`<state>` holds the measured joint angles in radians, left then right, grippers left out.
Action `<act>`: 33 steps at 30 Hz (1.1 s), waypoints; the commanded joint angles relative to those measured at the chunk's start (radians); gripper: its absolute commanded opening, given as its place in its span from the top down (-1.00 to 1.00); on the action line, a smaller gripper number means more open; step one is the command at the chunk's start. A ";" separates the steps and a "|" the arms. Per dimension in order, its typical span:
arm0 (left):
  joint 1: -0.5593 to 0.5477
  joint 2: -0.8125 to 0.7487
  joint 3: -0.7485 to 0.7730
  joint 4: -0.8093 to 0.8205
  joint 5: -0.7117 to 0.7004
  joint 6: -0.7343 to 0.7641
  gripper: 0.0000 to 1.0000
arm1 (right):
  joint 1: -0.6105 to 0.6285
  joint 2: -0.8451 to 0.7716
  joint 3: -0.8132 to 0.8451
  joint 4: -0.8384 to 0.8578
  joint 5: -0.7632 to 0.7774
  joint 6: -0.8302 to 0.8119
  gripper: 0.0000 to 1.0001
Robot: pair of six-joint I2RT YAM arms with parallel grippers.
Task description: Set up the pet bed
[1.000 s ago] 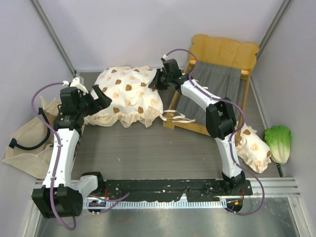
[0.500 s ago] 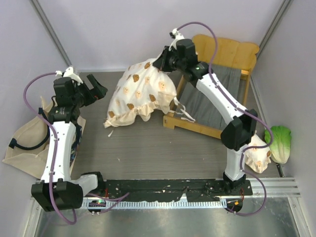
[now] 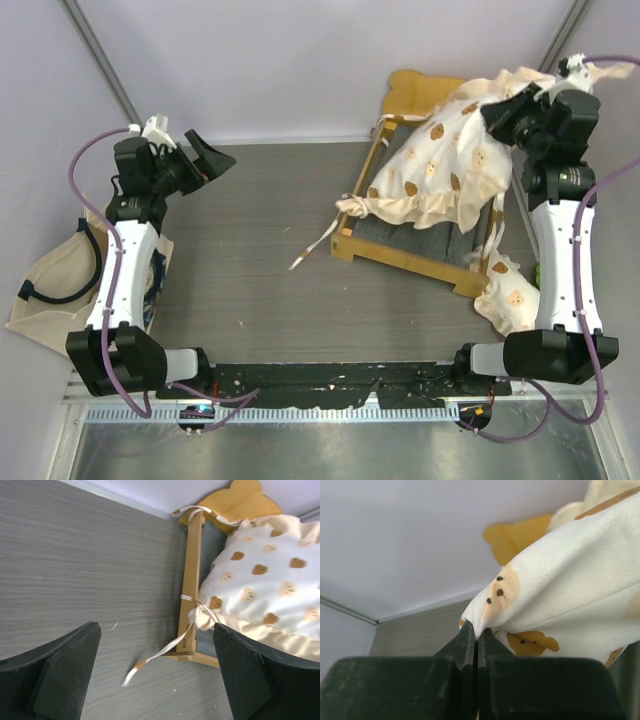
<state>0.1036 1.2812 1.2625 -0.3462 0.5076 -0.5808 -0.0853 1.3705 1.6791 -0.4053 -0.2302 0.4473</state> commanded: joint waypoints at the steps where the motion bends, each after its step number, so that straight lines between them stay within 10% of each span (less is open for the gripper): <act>1: -0.034 0.018 0.008 0.139 0.101 -0.042 -1.00 | -0.083 0.067 -0.208 0.057 -0.107 0.024 0.98; 8: -0.174 0.021 -0.044 0.165 0.054 -0.044 -0.99 | -0.085 0.090 -0.325 0.098 -0.162 0.093 0.99; 20: -0.229 0.046 -0.052 0.179 0.016 -0.070 -0.99 | -0.080 0.219 0.137 0.380 -0.109 0.496 0.99; 26: -0.240 0.052 -0.089 0.220 0.012 -0.109 -0.99 | 0.016 0.063 -0.282 0.805 0.150 0.662 0.98; 33: -0.288 0.055 -0.121 0.230 0.016 -0.114 -0.99 | 0.272 -0.164 -0.860 0.887 0.493 0.597 0.87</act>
<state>-0.1493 1.3415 1.1595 -0.1757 0.5228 -0.6815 0.1390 1.3457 1.0019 0.3244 0.0746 1.0237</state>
